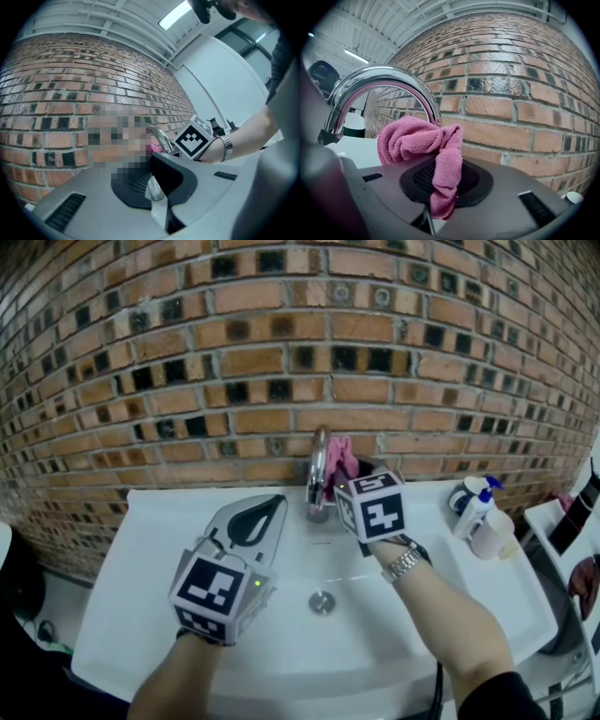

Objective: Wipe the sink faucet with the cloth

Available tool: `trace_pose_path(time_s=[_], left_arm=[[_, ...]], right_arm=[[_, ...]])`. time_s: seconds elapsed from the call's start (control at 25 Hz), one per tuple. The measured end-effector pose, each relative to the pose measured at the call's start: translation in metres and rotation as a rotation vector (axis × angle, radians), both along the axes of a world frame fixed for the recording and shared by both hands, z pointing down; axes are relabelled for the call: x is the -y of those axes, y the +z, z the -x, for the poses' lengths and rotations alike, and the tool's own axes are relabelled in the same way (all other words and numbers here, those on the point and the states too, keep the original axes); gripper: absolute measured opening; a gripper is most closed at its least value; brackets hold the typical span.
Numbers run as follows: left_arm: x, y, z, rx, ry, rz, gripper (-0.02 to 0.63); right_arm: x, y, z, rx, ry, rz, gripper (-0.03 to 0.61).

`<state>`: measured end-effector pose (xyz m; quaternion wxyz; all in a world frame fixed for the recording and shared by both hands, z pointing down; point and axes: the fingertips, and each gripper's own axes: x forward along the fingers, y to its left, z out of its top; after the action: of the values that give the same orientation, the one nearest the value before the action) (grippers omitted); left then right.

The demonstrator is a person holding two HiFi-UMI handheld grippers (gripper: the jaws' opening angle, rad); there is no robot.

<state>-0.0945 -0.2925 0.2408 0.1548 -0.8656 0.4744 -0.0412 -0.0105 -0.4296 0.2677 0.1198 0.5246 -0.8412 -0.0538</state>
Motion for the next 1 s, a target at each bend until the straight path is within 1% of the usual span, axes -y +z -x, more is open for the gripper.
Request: trace_pose_path(time_s=[0.12,0.28,0.4,0.84,1.0], left_arm=[[0.0,0.0,0.0,0.001,0.0,0.0,0.003],[-0.001,0.0,0.0,-0.017,-0.01,0.014,0.003],[0.0,0.001,0.0,0.004,0.0,0.002,0.003],[0.0,0.004,-0.002,-0.003,-0.002,0.014,0.003],[0.001,0.004,-0.002,0.008,0.005,0.004,0.003]], right_arm=[[-0.001,0.005,0.001,-0.002,0.003,0.001,0.064],[-0.006,0.014,0.003,-0.014,0.002,-0.002,0.064],[-0.01,0.02,0.007,-0.032,-0.003,0.0,0.065],[-0.023,0.038,0.011,-0.034,-0.006,0.002,0.064],[-0.028,0.048,0.012,-0.04,-0.018,0.013,0.066]])
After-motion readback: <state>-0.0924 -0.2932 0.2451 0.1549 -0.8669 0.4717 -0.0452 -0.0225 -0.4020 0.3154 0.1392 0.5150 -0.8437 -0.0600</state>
